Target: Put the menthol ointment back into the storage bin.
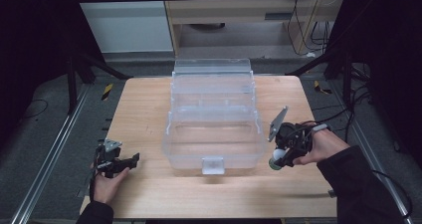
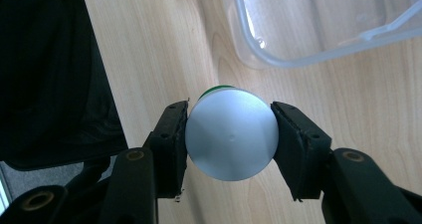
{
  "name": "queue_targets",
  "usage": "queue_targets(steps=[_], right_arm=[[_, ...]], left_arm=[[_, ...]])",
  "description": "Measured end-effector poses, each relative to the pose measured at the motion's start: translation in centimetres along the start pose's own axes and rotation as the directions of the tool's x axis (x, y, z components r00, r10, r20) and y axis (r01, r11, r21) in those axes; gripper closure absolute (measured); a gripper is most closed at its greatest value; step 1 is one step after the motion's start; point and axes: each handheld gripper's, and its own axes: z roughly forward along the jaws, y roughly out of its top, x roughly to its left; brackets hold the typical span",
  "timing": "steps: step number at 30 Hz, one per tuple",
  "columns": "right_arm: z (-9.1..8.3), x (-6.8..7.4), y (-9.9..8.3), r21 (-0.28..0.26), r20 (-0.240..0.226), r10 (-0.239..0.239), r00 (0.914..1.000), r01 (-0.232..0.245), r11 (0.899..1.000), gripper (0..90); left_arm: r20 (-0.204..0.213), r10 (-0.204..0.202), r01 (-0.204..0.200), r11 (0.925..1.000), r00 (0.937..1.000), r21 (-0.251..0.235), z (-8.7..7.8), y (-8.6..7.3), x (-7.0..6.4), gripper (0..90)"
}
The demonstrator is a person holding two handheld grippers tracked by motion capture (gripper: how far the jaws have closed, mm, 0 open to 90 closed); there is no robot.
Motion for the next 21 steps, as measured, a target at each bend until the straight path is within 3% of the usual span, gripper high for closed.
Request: queue_targets(steps=[13, 21], right_arm=[[-1.2, -2.1, 2.8, -0.036, 0.0, 0.006, 1.0, -0.006, 0.999, 50.5], [-0.8, -2.9, 4.5, -0.065, 0.012, -0.013, 0.9998, 0.014, 0.998, 50.5]], left_arm=[[0.005, 0.003, -0.003, 1.0, 1.0, 0.0, 0.0, 0.1, -0.1, 21.1], [0.004, 0.004, -0.004, 1.0, 1.0, -0.001, 0.0, 0.1, 0.0, 21.1]])
